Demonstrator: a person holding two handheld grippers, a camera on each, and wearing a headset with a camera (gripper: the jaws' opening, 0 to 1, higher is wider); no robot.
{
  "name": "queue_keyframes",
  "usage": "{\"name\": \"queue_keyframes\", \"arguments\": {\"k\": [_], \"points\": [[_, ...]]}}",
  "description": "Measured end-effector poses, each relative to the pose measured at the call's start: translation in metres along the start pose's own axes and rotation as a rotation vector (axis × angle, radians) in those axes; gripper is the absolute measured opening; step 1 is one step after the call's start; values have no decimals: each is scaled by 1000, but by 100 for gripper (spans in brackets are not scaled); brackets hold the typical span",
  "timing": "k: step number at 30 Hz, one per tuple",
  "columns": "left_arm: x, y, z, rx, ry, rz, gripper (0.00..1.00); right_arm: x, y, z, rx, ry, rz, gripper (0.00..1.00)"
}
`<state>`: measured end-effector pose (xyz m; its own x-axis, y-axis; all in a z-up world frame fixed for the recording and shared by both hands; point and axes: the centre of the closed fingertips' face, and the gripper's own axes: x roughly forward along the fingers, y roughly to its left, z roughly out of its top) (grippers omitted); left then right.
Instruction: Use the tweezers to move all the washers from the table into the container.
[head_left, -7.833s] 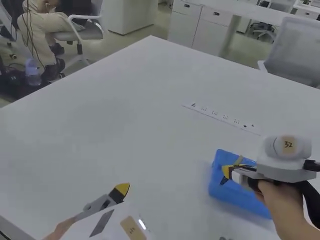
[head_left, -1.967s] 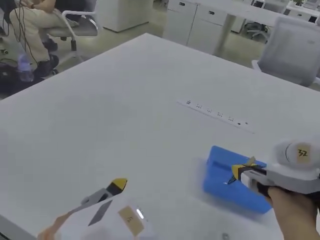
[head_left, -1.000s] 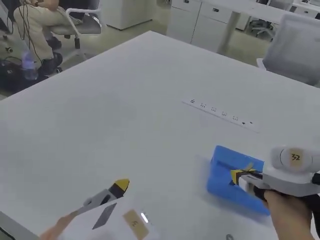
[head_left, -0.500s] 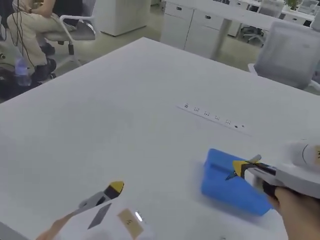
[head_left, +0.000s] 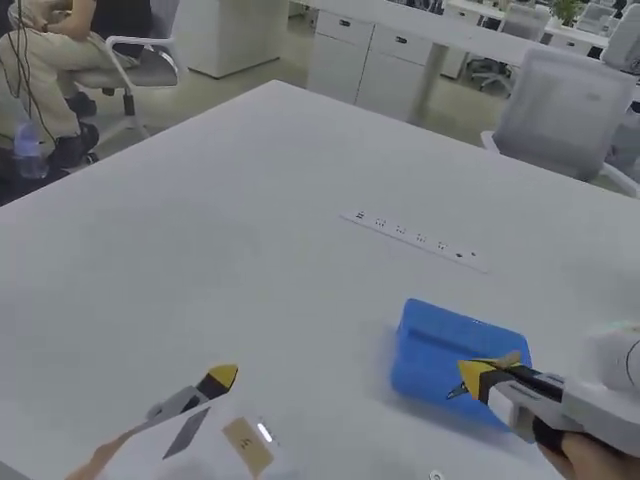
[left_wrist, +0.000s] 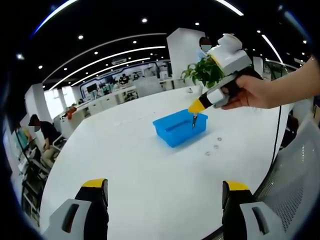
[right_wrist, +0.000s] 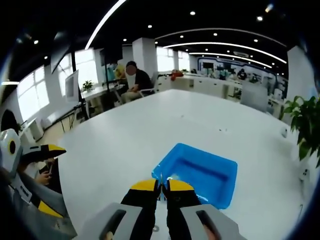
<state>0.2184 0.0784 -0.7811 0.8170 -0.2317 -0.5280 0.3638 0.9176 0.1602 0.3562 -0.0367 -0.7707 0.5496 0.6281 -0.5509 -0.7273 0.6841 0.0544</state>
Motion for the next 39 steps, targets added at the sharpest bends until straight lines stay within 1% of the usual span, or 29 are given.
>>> {"name": "queue_keyframes", "arguments": {"k": [3,5,10,14,16,20,26,30,33,39], "points": [[0,0,0,-1,1,0,97,-2,5,-9,-9,19,2,3],[0,0,0,0,0,0,97,-3,6,-14,-7,24,2,3],[0,0,0,1,2,-1,97,-2,7,-34,-5,63,-3,3],[0,-1,-1,2,4,-2,97,-2,7,-46,-3,92,-6,3],[0,-1,-2,4,8,-2,97,-5,10,-48,2,98,-5,3],[0,-1,-2,5,10,-3,97,-3,13,-54,5,116,1,3],[0,0,-3,5,14,-1,97,-3,11,-60,21,128,-5,3],[0,0,-3,7,16,2,97,-1,7,-64,14,142,-10,3],[0,0,-2,6,13,3,97,1,6,-65,6,148,-9,3],[1,0,-4,9,22,2,97,1,8,-63,0,145,-8,3]]}}
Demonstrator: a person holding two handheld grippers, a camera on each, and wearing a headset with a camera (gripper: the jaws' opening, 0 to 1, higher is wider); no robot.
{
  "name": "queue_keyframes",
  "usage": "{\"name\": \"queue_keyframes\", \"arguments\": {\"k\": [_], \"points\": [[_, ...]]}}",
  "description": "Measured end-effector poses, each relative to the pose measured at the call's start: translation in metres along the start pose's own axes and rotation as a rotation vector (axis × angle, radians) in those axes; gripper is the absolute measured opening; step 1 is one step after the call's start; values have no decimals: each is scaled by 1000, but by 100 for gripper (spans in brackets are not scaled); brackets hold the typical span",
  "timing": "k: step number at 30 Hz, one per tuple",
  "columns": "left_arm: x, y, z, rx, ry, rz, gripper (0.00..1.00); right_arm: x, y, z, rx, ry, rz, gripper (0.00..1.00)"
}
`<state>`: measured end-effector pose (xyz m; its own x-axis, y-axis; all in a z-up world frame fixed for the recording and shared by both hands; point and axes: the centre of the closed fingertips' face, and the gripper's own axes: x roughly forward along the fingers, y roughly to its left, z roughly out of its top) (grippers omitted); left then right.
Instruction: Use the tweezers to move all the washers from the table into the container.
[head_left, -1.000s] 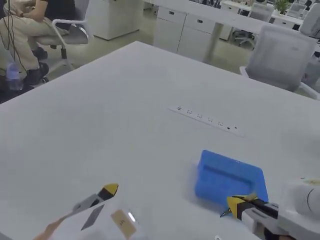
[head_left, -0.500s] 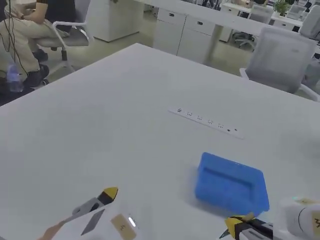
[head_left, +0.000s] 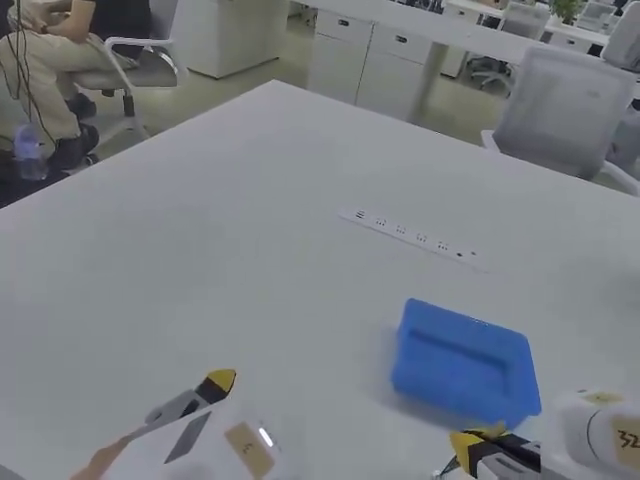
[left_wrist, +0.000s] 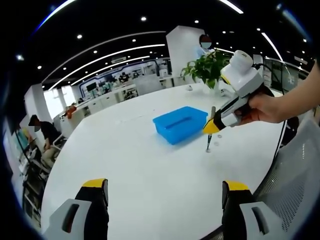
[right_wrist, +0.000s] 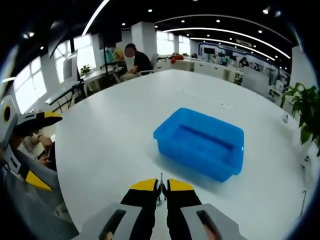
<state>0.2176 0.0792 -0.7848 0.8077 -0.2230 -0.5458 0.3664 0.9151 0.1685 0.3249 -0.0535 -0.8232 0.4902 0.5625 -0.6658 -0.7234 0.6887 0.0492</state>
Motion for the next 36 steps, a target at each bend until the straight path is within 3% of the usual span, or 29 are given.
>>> {"name": "queue_keyframes", "arguments": {"k": [8,25,36], "points": [[0,1,-1,1,3,5,97,1,0,-1,-38,-3,-10,2],[0,0,-2,12,9,6,97,3,-5,-1,21,24,2,0],[0,0,-2,22,13,8,96,-1,-9,3,35,1,-11,1]]}}
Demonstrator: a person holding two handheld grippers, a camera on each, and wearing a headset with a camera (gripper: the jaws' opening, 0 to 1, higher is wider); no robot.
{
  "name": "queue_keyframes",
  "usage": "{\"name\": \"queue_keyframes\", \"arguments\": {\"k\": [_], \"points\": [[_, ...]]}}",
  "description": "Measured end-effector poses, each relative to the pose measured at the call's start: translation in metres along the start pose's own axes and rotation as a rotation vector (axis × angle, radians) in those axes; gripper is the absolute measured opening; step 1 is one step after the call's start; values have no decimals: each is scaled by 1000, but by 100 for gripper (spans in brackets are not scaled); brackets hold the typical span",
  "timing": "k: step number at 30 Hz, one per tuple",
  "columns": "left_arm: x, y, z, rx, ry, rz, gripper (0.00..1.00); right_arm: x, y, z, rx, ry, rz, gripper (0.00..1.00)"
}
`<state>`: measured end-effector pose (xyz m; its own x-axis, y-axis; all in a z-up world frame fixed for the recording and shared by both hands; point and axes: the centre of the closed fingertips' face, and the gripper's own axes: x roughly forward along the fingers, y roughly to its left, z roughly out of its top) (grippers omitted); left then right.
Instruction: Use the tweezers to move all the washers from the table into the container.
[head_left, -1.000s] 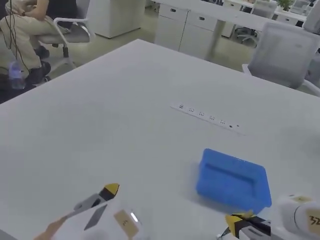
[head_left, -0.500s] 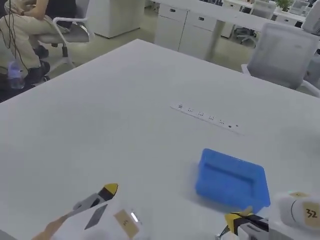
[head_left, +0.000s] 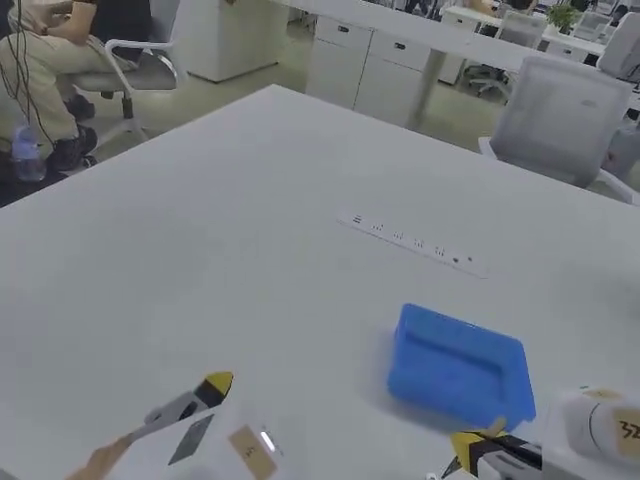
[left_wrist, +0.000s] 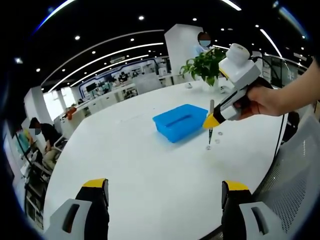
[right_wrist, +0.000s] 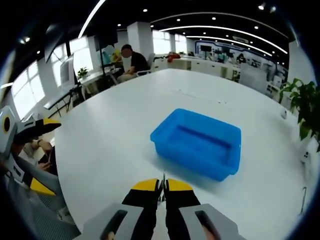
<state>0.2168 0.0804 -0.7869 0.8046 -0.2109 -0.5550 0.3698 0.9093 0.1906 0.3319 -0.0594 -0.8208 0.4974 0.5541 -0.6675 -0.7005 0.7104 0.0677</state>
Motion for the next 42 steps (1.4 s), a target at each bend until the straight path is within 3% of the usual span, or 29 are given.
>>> {"name": "queue_keyframes", "arguments": {"k": [4,11,36,42], "points": [[0,0,0,-3,1,-2,96,0,8,-1,50,4,42,2],[0,0,0,0,3,1,96,3,2,-4,-1,1,-4,3],[1,1,-3,6,18,7,95,6,7,-8,16,-10,-1,3],[1,6,-1,10,10,43,95,7,8,-8,20,-6,-12,3]]}}
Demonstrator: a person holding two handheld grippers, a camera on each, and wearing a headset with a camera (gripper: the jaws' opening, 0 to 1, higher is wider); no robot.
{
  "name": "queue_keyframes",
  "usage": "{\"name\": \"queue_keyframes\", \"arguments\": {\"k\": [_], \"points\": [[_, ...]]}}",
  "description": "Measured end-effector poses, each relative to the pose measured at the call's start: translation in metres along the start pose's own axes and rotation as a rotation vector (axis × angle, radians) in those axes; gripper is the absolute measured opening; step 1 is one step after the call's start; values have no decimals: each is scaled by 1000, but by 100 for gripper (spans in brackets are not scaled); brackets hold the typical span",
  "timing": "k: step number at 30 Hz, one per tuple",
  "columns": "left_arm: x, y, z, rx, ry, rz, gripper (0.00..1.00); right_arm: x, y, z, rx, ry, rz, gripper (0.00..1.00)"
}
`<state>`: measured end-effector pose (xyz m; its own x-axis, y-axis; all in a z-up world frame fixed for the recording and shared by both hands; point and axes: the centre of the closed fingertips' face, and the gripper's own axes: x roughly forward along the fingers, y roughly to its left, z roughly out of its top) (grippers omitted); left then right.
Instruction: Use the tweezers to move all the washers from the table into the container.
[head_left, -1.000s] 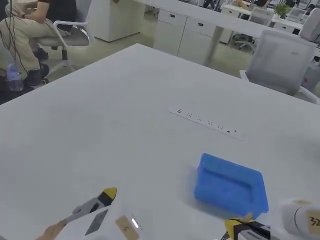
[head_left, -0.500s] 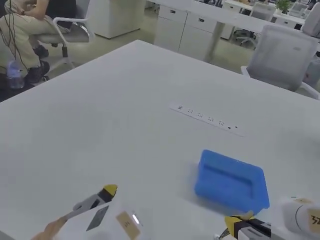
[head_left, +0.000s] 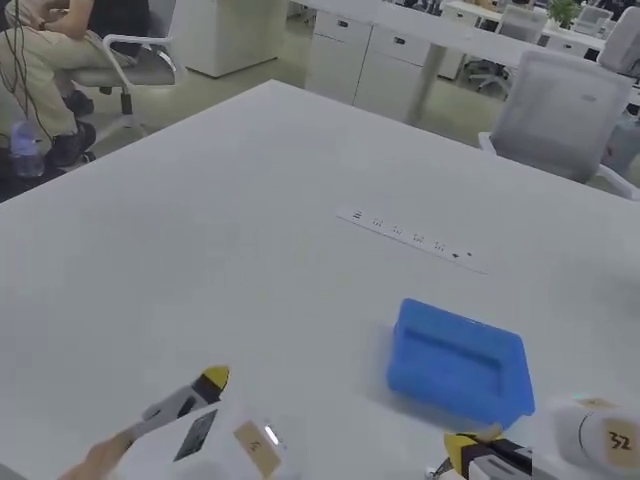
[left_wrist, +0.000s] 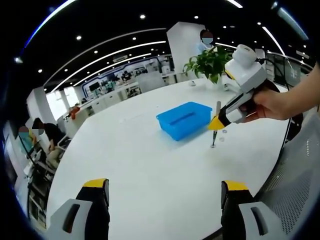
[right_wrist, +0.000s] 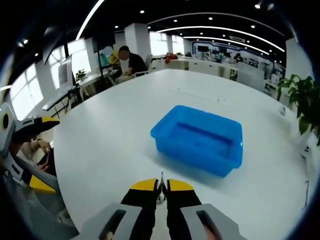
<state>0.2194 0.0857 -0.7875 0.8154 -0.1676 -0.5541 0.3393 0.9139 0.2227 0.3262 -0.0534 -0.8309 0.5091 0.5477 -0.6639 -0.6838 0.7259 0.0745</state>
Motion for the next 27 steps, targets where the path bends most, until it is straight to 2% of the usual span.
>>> {"name": "queue_keyframes", "arguments": {"k": [3,11,18,27], "points": [[-2,-2,6,-32,-32,-20,96,1,2,1,-17,7,0,2],[-2,-3,7,-46,-42,-27,98,0,0,1,-15,35,13,2],[-3,-5,11,-61,-62,-38,98,-13,-1,14,-15,8,13,2],[-5,-5,14,-76,-82,-45,99,-29,-8,43,-20,-52,14,1]]}}
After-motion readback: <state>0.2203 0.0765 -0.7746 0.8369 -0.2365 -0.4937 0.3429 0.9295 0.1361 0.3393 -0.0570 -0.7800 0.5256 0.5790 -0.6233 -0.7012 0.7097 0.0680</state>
